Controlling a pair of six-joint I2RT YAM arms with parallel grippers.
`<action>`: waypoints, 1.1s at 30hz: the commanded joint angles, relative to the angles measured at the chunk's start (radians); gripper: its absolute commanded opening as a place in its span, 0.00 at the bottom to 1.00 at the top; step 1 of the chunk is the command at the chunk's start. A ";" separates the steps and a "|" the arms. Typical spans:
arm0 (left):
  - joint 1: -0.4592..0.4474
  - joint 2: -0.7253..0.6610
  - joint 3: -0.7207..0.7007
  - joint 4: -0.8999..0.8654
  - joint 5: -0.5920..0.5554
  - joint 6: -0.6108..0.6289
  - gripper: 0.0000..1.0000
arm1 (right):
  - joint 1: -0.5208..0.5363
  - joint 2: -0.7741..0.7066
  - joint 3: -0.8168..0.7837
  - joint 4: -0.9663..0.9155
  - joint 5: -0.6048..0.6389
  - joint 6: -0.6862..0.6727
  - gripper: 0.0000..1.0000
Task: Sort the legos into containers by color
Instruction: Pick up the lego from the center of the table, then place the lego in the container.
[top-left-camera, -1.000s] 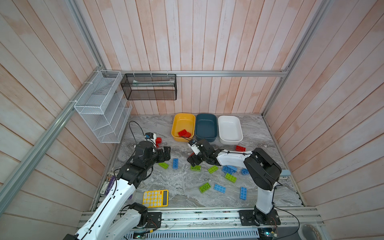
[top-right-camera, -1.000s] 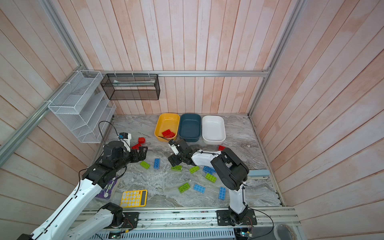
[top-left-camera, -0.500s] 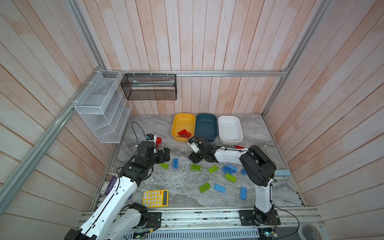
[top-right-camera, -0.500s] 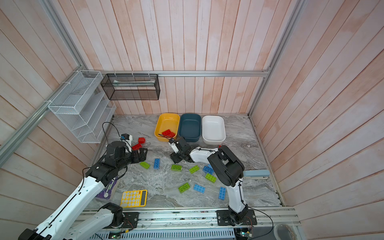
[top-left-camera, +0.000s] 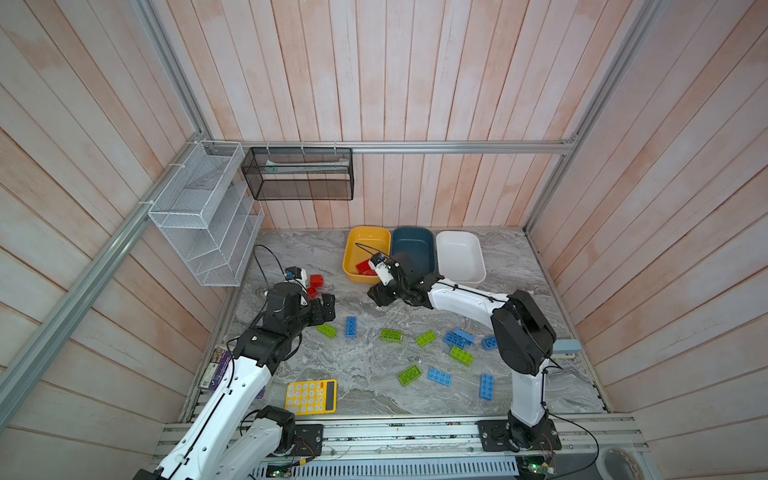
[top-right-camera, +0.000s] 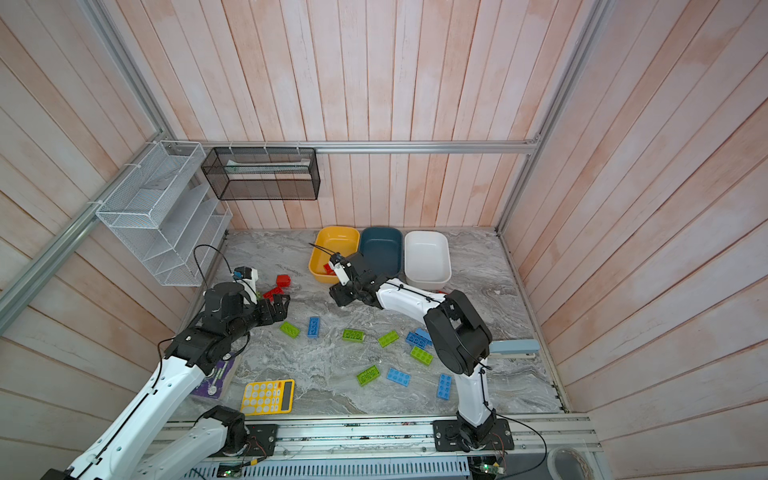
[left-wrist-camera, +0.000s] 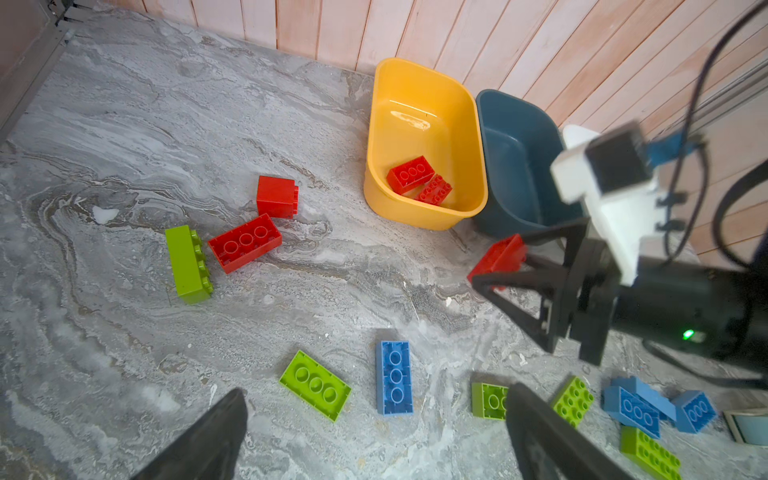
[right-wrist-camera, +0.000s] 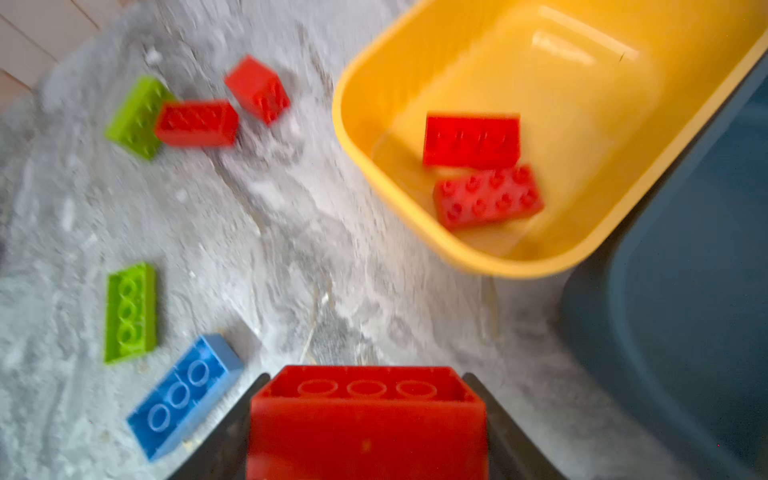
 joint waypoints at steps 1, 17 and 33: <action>0.005 -0.020 -0.024 -0.001 0.000 0.015 0.98 | -0.015 0.051 0.143 -0.083 -0.014 0.036 0.57; 0.005 -0.030 -0.032 -0.013 -0.007 0.016 0.98 | -0.075 0.457 0.735 -0.186 0.020 0.117 0.69; 0.021 0.112 0.033 -0.029 -0.033 0.029 0.94 | -0.080 0.049 0.286 0.058 0.026 0.130 0.94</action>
